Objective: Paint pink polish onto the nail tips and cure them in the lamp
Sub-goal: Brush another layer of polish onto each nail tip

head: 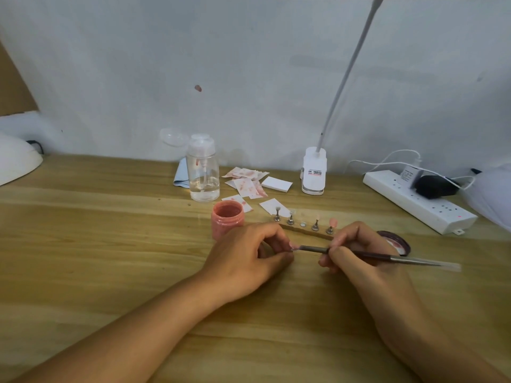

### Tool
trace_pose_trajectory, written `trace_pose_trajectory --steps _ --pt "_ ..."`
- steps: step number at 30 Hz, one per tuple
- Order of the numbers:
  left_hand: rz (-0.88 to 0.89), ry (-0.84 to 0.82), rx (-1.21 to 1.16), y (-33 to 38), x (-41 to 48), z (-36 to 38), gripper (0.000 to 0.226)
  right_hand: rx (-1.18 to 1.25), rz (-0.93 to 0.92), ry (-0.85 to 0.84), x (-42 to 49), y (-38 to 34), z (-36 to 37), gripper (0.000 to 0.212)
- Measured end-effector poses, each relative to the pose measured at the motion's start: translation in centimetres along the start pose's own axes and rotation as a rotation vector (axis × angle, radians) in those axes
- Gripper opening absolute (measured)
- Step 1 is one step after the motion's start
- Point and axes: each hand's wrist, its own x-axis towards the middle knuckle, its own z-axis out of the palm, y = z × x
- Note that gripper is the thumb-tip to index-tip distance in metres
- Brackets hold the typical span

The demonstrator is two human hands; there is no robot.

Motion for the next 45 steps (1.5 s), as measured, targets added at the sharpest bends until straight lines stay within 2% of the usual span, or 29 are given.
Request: trace_pose_trajectory --steps 8,10,23,31,39,43,45 --pt "-0.009 -0.022 -0.033 0.01 0.0 -0.19 0.007 0.076 -0.06 0.037 -0.03 0.0 -0.43 0.003" --pt "-0.017 -0.043 -0.054 0.06 0.06 -0.35 0.007 0.097 -0.082 0.026 -0.07 -0.01 -0.46 0.012" --pt "-0.015 -0.061 -0.045 0.3 0.08 -0.47 0.003 0.099 -0.034 -0.006 0.1 0.32 -0.04 0.011" --pt "0.0 -0.058 -0.034 0.38 0.11 -0.42 0.003 0.107 -0.03 0.039 0.22 0.51 -0.1 0.017" --pt "-0.028 -0.017 -0.085 0.18 0.07 -0.39 0.008 0.156 -0.032 0.142 0.46 0.71 -0.64 0.011" --pt "-0.041 -0.016 -0.122 0.26 0.16 -0.24 0.006 0.152 -0.036 0.105 0.25 0.59 -0.87 0.003" --pt "-0.045 -0.018 -0.156 0.32 0.18 -0.24 0.006 0.123 -0.049 0.077 0.19 0.46 -0.88 0.007"
